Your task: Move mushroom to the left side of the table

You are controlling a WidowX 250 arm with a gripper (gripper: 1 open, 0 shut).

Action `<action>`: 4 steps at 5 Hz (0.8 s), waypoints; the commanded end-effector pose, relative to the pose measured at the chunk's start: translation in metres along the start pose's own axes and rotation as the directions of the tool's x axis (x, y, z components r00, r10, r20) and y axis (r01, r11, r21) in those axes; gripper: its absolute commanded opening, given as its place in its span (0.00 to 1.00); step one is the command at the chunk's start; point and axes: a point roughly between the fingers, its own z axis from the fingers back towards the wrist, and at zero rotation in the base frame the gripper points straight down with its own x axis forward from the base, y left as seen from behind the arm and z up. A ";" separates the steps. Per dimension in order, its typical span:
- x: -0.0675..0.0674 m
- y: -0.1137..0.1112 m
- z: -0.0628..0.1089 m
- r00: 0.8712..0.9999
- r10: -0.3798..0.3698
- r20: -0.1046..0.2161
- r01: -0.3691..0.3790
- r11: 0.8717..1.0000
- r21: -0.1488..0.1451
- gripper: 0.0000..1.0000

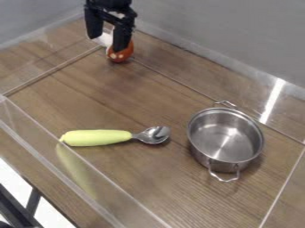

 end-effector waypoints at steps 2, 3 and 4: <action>0.008 0.004 0.030 0.995 -0.003 0.097 0.000 0.999 0.032 1.00; 0.019 0.004 0.022 0.995 0.000 0.102 -0.003 1.000 0.028 1.00; 0.029 0.004 0.014 0.995 0.002 0.102 -0.004 1.000 0.024 1.00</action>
